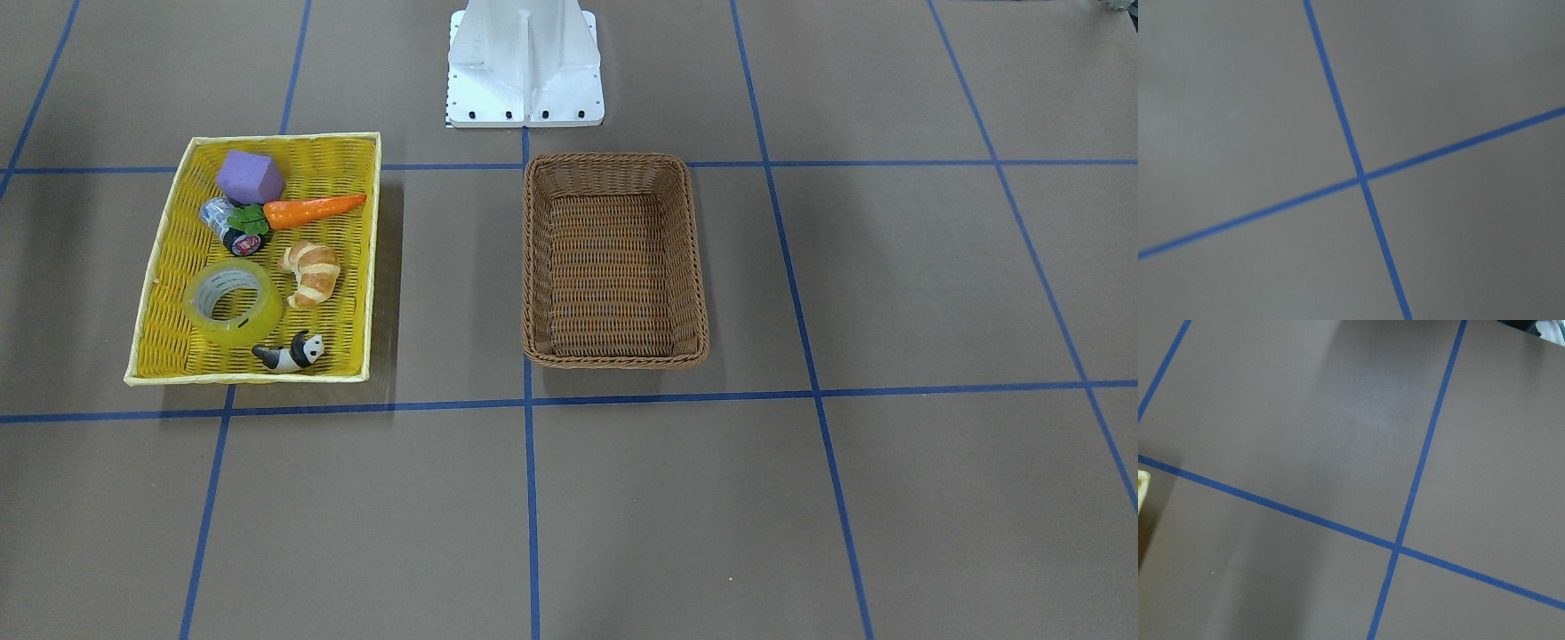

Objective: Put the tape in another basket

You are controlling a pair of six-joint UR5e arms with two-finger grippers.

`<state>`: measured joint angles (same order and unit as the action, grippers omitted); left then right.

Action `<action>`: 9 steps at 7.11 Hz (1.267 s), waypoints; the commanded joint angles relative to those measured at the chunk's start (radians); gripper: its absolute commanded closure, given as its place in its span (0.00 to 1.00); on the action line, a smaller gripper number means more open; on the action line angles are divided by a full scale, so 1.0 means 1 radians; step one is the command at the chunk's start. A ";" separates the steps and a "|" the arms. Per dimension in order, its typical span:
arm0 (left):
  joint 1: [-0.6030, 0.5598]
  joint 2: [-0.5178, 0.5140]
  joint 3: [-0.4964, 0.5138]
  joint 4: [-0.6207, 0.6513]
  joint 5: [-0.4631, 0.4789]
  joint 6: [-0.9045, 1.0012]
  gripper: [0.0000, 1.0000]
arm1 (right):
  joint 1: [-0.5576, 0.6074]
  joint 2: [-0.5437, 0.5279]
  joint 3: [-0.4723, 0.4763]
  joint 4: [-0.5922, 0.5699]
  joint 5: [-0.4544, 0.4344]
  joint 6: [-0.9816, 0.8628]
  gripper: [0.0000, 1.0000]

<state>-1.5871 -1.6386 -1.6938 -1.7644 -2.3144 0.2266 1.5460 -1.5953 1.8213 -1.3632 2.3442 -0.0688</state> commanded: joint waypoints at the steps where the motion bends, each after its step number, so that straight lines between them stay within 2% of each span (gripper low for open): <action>1: 0.001 0.000 -0.006 -0.017 -0.003 0.002 0.01 | -0.112 0.049 0.001 0.073 0.060 0.096 0.00; 3: 0.001 -0.003 -0.004 -0.018 -0.002 -0.001 0.01 | -0.260 0.127 0.010 0.102 0.055 0.211 0.00; 4: 0.001 -0.001 0.000 -0.042 -0.002 -0.001 0.01 | -0.338 0.158 0.012 0.101 0.006 0.224 0.00; 6: 0.009 0.000 0.006 -0.061 -0.002 -0.001 0.01 | -0.507 0.164 0.003 0.099 -0.174 0.227 0.01; 9: 0.009 -0.001 0.013 -0.063 -0.002 -0.001 0.01 | -0.644 0.156 -0.043 0.102 -0.187 0.225 0.05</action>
<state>-1.5789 -1.6396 -1.6823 -1.8264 -2.3163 0.2255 0.9591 -1.4379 1.8072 -1.2633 2.1668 0.1568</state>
